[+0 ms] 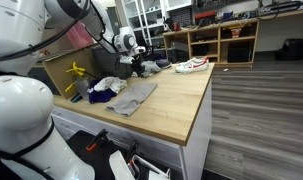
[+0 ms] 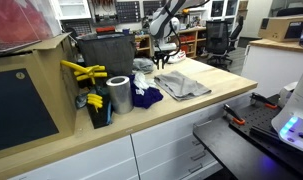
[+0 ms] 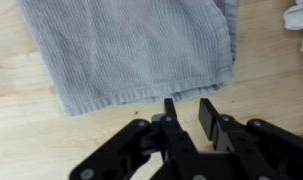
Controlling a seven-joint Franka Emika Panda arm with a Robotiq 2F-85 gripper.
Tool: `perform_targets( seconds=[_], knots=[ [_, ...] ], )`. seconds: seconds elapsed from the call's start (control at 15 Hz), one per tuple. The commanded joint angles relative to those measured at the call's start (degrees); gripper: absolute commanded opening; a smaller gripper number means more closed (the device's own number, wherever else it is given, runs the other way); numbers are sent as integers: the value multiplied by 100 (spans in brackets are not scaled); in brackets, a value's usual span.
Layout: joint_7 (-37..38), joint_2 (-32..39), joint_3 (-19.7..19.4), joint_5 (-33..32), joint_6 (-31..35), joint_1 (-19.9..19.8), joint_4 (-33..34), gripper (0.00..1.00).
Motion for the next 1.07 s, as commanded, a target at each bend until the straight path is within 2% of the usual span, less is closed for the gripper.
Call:
perform_targets(
  seconds=[0.0, 0.07, 1.0],
  knots=[
    [155, -187, -138, -205, 161, 51, -591, 4],
    [171, -179, -165, -228, 172, 52, -677, 0],
    [484, 43, -460, -594, 398, 109, -1057, 0]
  ],
)
